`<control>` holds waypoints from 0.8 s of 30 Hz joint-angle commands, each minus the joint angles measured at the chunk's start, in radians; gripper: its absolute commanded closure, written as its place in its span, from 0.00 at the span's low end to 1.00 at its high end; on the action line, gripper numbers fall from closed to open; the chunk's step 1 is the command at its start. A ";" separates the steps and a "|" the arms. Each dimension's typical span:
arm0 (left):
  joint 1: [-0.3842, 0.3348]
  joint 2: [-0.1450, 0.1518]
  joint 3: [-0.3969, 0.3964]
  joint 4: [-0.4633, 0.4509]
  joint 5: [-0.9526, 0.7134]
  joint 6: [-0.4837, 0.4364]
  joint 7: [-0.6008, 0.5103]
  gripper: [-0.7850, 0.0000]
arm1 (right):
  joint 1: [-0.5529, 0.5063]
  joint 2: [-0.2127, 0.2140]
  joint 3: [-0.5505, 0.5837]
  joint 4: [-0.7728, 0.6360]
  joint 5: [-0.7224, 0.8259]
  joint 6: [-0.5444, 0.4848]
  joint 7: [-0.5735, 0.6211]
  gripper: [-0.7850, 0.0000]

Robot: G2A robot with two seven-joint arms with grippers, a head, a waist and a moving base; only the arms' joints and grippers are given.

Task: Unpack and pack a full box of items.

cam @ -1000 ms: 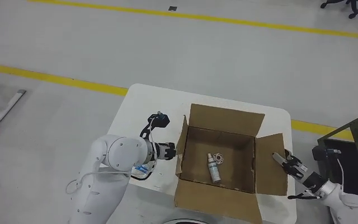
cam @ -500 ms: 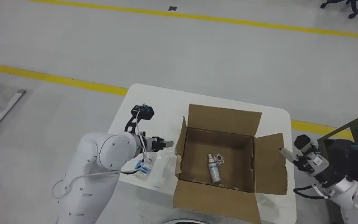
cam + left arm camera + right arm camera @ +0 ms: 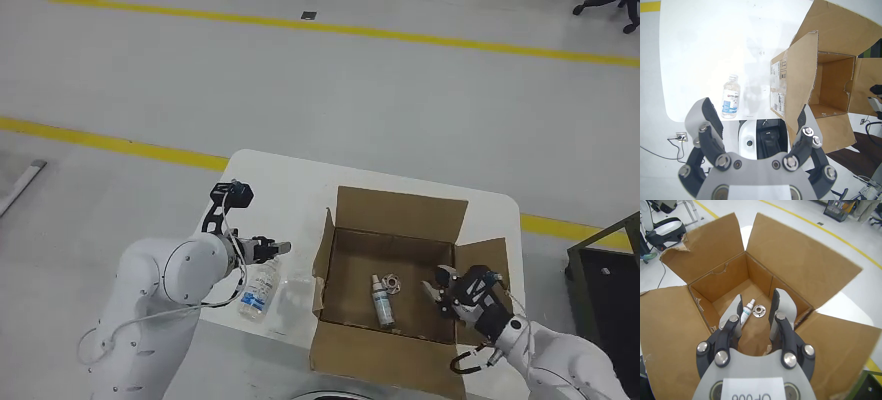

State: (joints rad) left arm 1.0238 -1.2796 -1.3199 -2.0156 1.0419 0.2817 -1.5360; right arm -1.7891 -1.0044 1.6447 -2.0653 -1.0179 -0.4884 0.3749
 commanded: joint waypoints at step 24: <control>0.000 0.000 0.000 0.000 0.000 0.000 0.000 0.00 | 0.304 -0.038 -0.375 0.096 -0.222 0.332 0.407 1.00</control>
State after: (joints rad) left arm 1.0238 -1.2797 -1.3199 -2.0156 1.0420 0.2817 -1.5359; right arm -1.5331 -1.0364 1.3271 -1.9920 -1.2106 -0.1799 0.7434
